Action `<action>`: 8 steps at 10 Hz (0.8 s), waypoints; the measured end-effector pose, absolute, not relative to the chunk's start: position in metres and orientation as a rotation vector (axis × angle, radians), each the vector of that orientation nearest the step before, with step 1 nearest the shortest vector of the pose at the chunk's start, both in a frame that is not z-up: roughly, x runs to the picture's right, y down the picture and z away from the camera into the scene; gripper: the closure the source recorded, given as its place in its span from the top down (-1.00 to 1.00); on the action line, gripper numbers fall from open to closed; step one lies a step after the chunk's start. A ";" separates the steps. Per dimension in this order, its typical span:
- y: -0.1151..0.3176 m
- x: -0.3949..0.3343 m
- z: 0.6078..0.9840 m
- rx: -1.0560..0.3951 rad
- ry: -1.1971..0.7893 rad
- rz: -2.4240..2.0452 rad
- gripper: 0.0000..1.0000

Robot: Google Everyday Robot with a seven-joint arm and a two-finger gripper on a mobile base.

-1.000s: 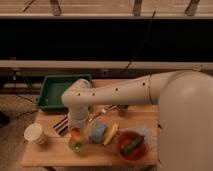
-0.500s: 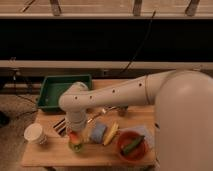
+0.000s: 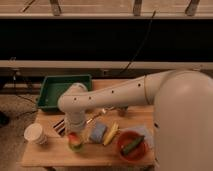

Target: Place apple in plastic cup

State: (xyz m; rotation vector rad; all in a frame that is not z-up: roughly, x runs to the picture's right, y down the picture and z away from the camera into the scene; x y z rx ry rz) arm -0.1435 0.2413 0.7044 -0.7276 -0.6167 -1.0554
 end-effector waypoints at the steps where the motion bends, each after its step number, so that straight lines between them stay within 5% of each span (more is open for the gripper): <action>1: 0.241 -0.143 0.705 -0.728 -0.618 -1.052 0.60; 8: 0.234 -0.140 0.704 -0.707 -0.627 -1.039 0.60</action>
